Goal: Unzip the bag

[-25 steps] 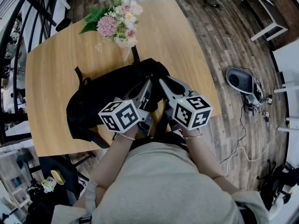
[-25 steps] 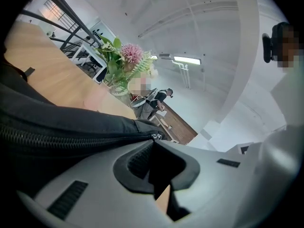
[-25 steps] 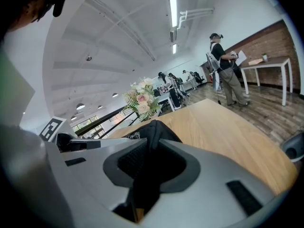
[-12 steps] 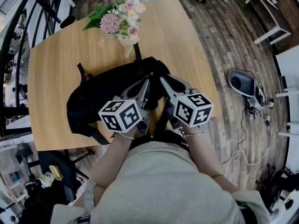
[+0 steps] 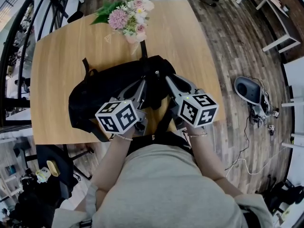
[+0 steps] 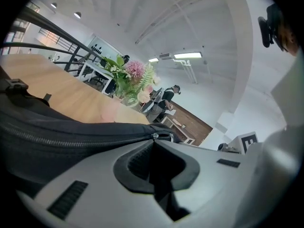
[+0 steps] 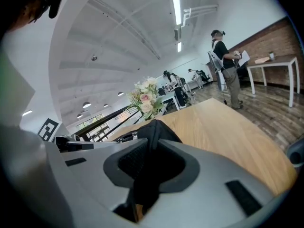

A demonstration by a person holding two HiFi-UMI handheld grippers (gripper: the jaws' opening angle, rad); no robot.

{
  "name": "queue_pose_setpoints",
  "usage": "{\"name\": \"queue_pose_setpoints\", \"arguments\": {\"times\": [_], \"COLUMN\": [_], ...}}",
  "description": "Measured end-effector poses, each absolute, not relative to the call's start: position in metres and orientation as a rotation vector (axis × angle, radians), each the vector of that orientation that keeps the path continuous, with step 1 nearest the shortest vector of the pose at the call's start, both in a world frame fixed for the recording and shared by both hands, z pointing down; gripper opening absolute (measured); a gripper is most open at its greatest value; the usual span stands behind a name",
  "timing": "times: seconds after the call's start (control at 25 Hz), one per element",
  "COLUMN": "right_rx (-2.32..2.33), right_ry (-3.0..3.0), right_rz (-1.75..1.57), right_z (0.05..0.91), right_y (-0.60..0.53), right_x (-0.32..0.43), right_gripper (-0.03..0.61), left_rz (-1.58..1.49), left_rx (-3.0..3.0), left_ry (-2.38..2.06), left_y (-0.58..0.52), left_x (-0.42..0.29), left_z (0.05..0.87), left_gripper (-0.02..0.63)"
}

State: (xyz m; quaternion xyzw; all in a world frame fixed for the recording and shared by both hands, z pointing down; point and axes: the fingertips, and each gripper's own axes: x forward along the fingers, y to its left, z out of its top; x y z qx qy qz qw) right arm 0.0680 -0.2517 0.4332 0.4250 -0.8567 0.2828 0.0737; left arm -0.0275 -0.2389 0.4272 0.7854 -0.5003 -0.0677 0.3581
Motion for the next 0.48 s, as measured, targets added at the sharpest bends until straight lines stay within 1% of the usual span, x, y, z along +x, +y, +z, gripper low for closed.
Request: {"name": "queue_pose_setpoints", "arguments": {"times": [0.48], "right_rx": [1.265], "right_ry": [-2.58], "right_rz": [0.822], "right_z": [0.433], "right_y": [-0.252], "right_x": [0.07], "right_gripper": [0.078], "left_rz": [-0.274], "left_rx": [1.969], "left_ry": [-1.402], "left_y": [-0.219], "left_x": [-0.063], "left_z": [0.418], "left_gripper": [0.02]}}
